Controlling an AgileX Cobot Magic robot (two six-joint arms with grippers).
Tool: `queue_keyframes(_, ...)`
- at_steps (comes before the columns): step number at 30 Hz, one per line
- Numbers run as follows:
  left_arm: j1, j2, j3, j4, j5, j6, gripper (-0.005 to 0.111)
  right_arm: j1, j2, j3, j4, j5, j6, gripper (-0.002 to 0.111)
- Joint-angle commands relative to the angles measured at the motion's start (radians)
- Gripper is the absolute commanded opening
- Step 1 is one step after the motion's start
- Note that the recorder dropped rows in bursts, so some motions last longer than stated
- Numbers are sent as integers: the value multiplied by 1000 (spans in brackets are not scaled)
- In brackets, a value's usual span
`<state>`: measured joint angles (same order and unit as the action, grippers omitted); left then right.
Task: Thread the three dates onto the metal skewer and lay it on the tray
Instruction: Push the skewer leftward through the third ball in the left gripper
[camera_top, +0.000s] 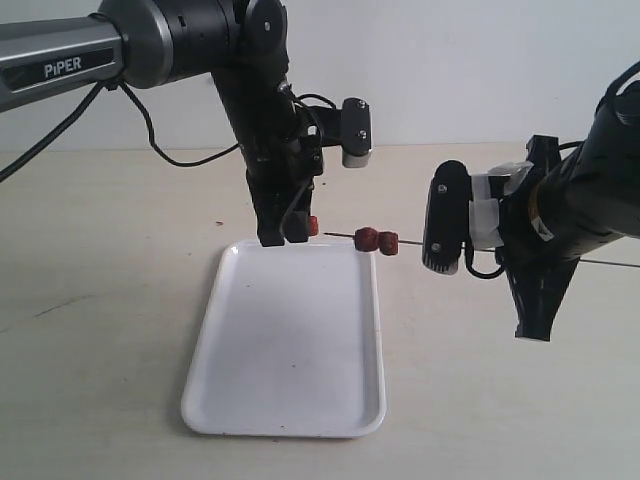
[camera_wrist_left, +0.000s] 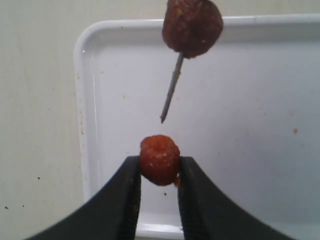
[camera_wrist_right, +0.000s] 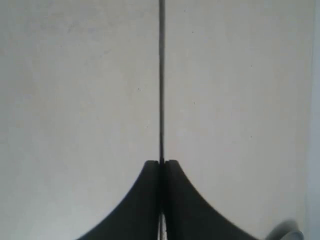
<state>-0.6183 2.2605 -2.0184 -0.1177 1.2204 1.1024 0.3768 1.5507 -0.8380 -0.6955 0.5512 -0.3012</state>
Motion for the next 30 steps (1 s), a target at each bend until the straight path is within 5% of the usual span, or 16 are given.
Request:
queue_keyframes(1, 0, -11, 4, -9, 1, 3, 27, -5, -1, -7, -40, -19, 44, 0)
queue_keyframes(30, 0, -11, 4, -9, 1, 22, 27, -5, 1, -7, -40, -114, -13, 0)
